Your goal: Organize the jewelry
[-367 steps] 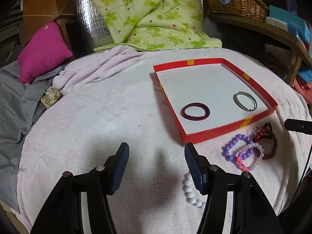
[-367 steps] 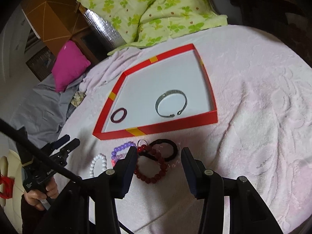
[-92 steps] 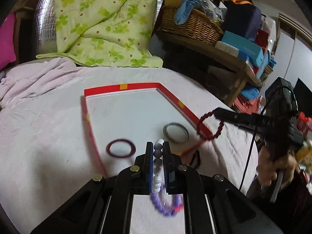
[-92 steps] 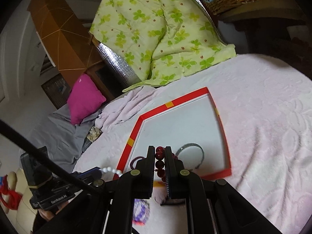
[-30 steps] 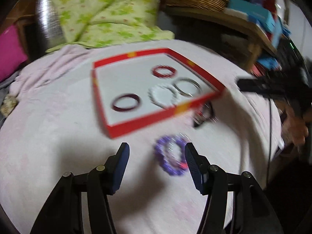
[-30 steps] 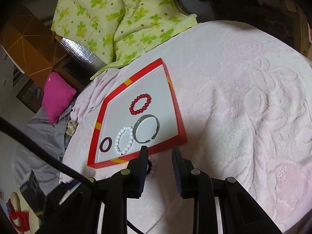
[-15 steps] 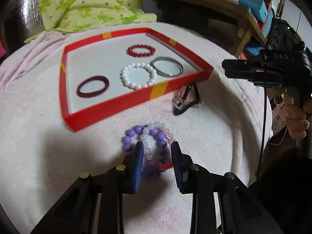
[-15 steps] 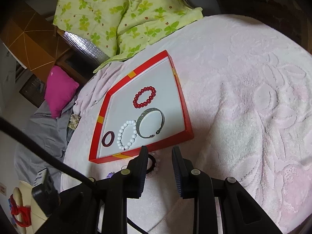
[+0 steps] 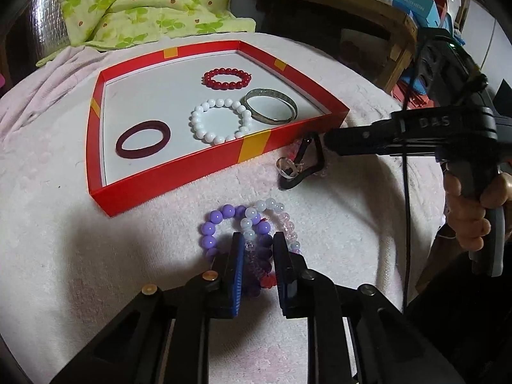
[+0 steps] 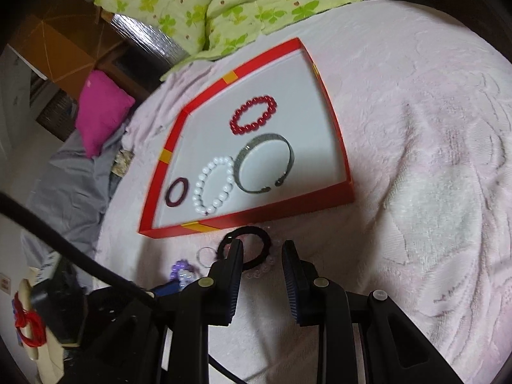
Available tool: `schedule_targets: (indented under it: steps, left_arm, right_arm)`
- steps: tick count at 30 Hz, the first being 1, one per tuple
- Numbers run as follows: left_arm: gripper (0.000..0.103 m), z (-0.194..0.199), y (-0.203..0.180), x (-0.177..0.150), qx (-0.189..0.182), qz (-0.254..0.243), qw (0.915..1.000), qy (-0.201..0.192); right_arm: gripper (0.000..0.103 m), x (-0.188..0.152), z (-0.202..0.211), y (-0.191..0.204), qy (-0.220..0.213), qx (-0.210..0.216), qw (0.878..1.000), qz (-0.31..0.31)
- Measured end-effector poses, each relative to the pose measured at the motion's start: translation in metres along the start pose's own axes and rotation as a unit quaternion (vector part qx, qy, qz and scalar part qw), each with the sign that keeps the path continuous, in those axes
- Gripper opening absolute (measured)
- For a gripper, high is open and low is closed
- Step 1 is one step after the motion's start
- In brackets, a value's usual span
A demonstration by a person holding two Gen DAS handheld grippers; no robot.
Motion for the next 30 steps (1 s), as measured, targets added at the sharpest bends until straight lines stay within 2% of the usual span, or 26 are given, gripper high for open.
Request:
schedule_targets:
  steps: [8, 9, 10, 13, 15, 17, 19, 26, 30]
  left_arm:
    - [0.019, -0.001, 0.003, 0.002, -0.011, 0.013, 0.9999, -0.001]
    - [0.018, -0.001, 0.003, 0.002, -0.013, 0.013, 0.9998, -0.002]
    - [0.012, -0.001, 0.003, 0.002, -0.013, 0.012, 0.9998, -0.002]
    - [0.01, -0.001, 0.004, 0.003, -0.014, 0.02, 0.9997, -0.003]
    - [0.01, 0.003, 0.004, 0.005, -0.016, 0.021, 0.9996, -0.009]
    - [0.01, 0.007, 0.002, 0.007, -0.022, 0.02, 0.9994, -0.015]
    - [0.01, 0.011, 0.002, 0.009, -0.029, 0.022, 0.9991, -0.02]
    - [0.01, 0.034, 0.005, 0.023, -0.063, 0.037, 0.9961, -0.05]
    - [0.01, 0.045, 0.01, 0.029, -0.073, 0.047, 0.9941, -0.064]
  right_arm:
    - [0.028, 0.005, -0.016, 0.005, -0.005, -0.037, 0.998, 0.041]
    - [0.028, 0.007, -0.016, 0.006, -0.006, -0.042, 0.998, 0.046]
    - [0.027, 0.007, -0.017, 0.007, -0.006, -0.046, 0.998, 0.052]
    - [0.016, 0.008, -0.016, 0.008, -0.008, -0.062, 0.996, 0.064]
    - [0.015, 0.007, -0.014, 0.005, -0.008, -0.075, 0.995, 0.067]
    - [0.014, 0.008, -0.007, 0.003, -0.014, -0.072, 0.995, 0.062]
    - [0.009, 0.009, 0.001, 0.002, -0.024, -0.069, 0.996, 0.059]
    - [0.008, 0.013, 0.027, -0.007, -0.05, -0.049, 0.997, 0.032]
    - [0.009, 0.012, 0.027, -0.005, -0.047, -0.028, 0.998, 0.024]
Point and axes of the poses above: each gripper's, at about its wrist camera, not at the fingertips, and z roughly against the way its jaws point, y to its left, x to its top, the point moved 9 cm from there along -z, roughly the way its jaws point, and after that the axes turned 13 degrees about z, right-handed, at the moved point
